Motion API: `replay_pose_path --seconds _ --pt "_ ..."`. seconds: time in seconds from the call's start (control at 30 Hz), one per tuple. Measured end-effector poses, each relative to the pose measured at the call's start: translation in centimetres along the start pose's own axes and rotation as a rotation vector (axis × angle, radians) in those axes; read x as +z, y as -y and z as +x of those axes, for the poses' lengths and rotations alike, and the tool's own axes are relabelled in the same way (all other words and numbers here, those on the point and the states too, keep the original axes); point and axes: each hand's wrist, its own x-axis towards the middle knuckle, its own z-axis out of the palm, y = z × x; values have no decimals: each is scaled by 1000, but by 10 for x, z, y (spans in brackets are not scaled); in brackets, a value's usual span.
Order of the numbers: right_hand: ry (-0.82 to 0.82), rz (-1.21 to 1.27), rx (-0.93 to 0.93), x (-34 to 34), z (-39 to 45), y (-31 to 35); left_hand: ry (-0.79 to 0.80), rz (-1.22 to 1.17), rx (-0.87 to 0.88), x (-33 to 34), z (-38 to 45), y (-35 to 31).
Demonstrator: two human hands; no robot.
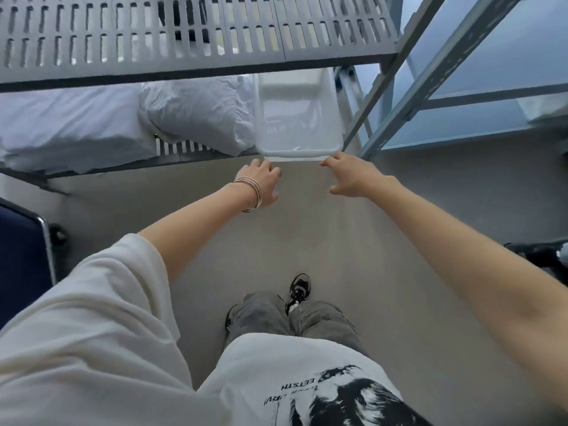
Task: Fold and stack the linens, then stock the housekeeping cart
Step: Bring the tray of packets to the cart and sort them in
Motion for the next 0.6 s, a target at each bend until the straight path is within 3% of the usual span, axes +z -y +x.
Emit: replay_pose_path --seconds 0.27,0.6 --pt "19 -42 -51 -27 65 -49 35 -34 -92 -14 60 5" --pt "55 -33 -27 -33 164 -80 60 -25 -84 -8 158 37"
